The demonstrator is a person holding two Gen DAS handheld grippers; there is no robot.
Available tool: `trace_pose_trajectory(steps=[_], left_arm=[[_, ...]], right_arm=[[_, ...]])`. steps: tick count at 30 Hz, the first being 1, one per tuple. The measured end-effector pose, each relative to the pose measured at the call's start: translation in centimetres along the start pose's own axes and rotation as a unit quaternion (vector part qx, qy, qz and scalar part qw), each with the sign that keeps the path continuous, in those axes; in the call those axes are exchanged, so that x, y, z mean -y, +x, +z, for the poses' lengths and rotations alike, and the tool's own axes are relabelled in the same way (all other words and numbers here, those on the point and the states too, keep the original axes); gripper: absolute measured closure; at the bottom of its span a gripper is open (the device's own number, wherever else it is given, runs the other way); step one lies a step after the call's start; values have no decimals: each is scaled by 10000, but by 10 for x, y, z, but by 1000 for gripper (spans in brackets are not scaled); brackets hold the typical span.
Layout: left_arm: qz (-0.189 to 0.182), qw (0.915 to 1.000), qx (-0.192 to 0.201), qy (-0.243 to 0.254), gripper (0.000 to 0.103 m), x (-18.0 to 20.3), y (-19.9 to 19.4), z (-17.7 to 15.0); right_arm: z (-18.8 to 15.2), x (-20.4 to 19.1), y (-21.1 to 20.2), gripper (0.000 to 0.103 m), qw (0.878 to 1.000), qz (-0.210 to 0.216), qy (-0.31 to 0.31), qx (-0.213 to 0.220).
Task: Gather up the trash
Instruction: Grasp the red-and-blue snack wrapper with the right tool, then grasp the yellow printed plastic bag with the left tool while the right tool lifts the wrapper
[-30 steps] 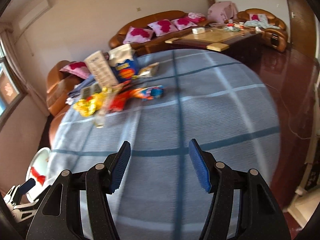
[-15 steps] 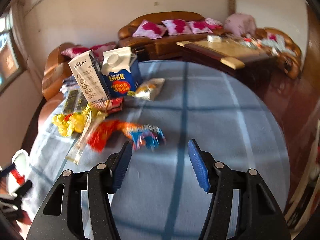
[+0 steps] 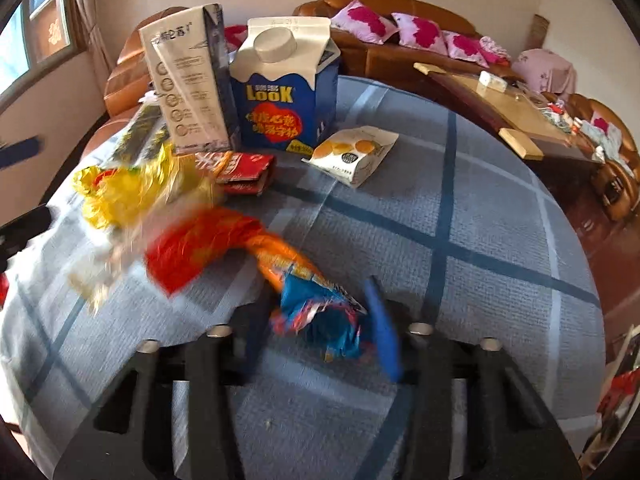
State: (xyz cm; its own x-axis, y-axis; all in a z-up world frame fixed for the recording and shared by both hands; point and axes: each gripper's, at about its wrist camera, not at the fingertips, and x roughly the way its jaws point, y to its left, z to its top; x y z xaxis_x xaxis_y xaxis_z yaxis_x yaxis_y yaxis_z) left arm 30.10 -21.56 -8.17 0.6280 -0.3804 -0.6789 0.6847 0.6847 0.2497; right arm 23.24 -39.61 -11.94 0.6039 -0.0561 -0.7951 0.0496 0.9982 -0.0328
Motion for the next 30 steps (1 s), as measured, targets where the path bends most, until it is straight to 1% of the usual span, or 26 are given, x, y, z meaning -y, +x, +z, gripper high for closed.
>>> trace_pose_trajectory(steps=[2,3,5,7,8,9,10,11,12,13,15,16,17,18,22,23,24,25,28,30], left_arm=[[-317,9994,-55,104,6,2,15,6],[-368,9992,-61,139,6,4,20,7],[-425,9986,-222,202,6,9,34,8],[-573,9978,-301,162,9,14,41,6],[-699,9968,-361,128,19,16,44,3],[-809,9956,-456,107,33,20,47,2],[-868,9949,-513,107,37,23,48,0],[-930,9941,-546,123,44,27,47,-1],[-987,9934,-565,146,49,31,46,-2],[-1033,9927,-599,149,50,34,44,-3],[-1110,9916,-657,74,56,42,42,-8],[-1120,9916,-652,56,57,43,41,-9],[-1145,9912,-662,9,61,45,36,-11],[-1138,9914,-646,-65,63,46,33,-13],[-1131,9900,-545,-644,64,42,3,-26],[-1075,9890,-530,-865,64,40,-9,-32],[-1033,9884,-535,-975,64,37,-15,-34],[-943,9871,-553,-1168,64,34,-27,-41],[-701,9840,-618,-1515,64,28,-49,-53],[-389,9821,-672,-1718,64,26,-67,-64]], right_arm=[[-5,1,-7,77,9999,-15,-91,-92],[-8,4,-10,77,9999,-13,-52,-134],[-14,10,-14,77,9997,-9,72,-218],[-20,18,-22,78,9994,61,248,-250],[-23,21,-26,78,9991,75,332,-247],[-25,24,-29,78,9988,90,420,-236],[-29,29,-35,78,9982,100,552,-217],[-30,31,-38,78,9978,78,635,-196],[-33,33,-43,78,9970,44,757,-147],[-37,38,-49,78,9954,33,950,-73],[-43,44,-58,78,9916,82,1294,22],[-46,47,-62,78,9891,131,1464,75],[-49,47,-66,78,9876,152,1559,111],[-53,47,-70,78,9859,166,1657,154],[-67,39,-91,78,9813,190,1883,360],[-69,40,-95,78,9798,194,1947,415],[-72,39,-100,78,9775,220,2044,478],[-74,38,-104,78,9756,246,2122,517],[-86,29,-112,78,9689,430,2370,569],[-92,17,-114,78,9688,495,2368,549]])
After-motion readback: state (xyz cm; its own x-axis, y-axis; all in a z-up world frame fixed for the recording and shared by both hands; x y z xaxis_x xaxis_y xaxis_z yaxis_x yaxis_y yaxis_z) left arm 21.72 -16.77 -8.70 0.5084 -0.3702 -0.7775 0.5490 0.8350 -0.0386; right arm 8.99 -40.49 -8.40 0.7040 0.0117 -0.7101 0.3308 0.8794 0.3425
